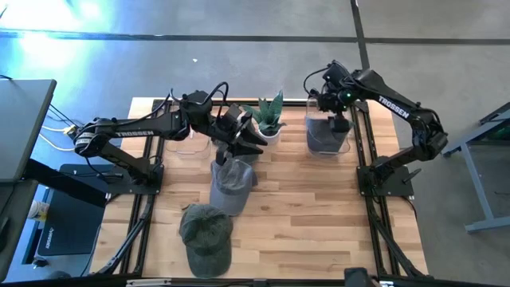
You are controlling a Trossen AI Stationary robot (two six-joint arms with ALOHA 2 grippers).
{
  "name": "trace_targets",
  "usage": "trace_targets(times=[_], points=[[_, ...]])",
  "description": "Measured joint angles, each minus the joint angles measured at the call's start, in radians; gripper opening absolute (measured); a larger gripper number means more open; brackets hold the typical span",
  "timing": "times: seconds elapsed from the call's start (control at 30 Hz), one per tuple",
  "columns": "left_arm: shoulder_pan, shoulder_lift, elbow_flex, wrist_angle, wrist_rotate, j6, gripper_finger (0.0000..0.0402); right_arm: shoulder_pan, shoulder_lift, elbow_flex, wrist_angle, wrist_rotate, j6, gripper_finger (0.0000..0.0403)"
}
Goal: Pick & Place hat
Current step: Adjust the gray cap into the right bin
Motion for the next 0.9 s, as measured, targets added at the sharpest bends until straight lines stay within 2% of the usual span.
trace_targets(times=[0.17, 0.37, 0.5, 0.63, 0.67, 0.9], points=[[0.000, 0.000, 0.000, 0.009, 0.052, 0.083, 0.0143, -0.007, 0.053, 0.000, -0.116, -0.018, -0.019, 0.0259], [0.001, 0.000, 0.000, 0.069, 0.165, 0.187, 0.0143, 0.006, 0.090, -0.001, -0.176, -0.059, 0.043, 0.0219], [0.003, 0.000, 0.000, 0.077, 0.180, 0.226, 0.0143, 0.044, 0.077, -0.001, -0.208, -0.095, 0.105, 0.0141], [0.060, 0.000, 0.000, 0.072, 0.197, 0.232, 0.0143, 0.099, 0.051, 0.000, -0.298, -0.101, 0.182, 0.0034], [0.078, 0.000, 0.000, 0.075, 0.194, 0.232, 0.0143, 0.115, 0.041, 0.000, -0.323, -0.103, 0.209, 0.0022], [0.168, 0.000, 0.000, 0.129, 0.193, 0.206, 0.0143, 0.273, -0.093, -0.001, -0.373, -0.180, 0.422, 0.0049]])
